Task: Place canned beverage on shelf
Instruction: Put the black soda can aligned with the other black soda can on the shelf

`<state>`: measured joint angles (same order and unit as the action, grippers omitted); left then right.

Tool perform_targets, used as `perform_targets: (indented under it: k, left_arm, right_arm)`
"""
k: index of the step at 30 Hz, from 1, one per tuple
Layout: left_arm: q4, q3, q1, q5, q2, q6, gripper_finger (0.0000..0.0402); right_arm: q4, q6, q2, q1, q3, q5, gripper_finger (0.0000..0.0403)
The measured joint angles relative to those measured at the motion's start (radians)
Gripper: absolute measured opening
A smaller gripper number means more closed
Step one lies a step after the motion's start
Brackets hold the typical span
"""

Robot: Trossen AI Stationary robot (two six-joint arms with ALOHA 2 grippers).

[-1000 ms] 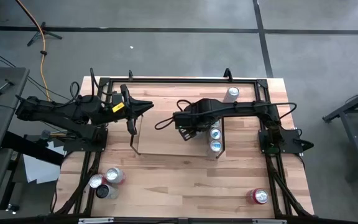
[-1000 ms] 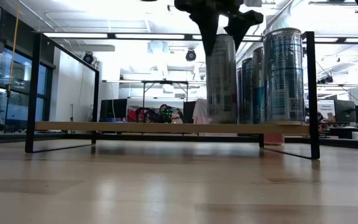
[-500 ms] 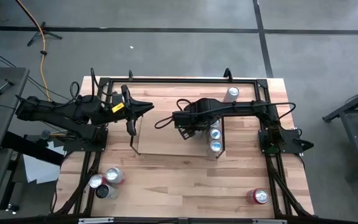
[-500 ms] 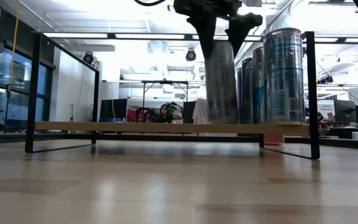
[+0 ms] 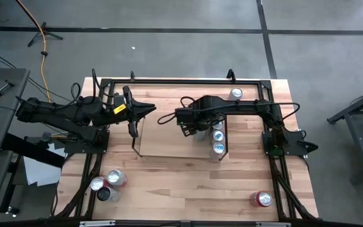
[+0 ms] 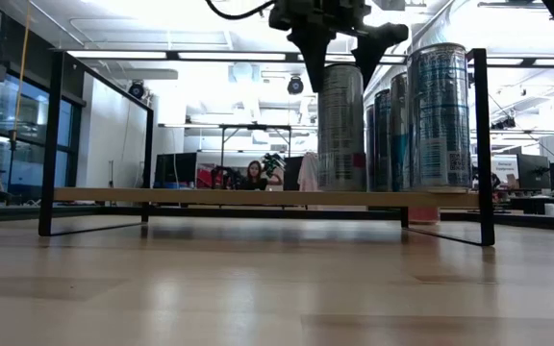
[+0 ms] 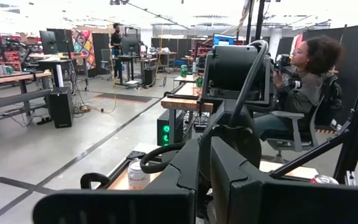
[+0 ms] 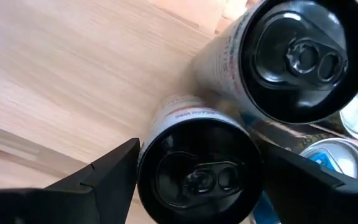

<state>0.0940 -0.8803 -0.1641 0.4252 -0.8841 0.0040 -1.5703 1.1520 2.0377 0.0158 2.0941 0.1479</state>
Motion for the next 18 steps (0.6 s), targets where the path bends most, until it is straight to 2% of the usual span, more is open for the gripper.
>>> perform_targets:
  k: [7, 18]
  left_arm:
    - [0.000, 0.000, 0.000, 0.000, 0.000, 0.000, 0.0000]
    - [0.000, 0.000, 0.000, 0.022, -0.001, 0.019, 0.0000]
  right_arm:
    - [0.000, 0.000, -0.014, -0.005, 0.000, -0.025, 0.0298]
    - [0.000, 0.000, -0.101, -0.018, 0.001, 0.050, 0.0298]
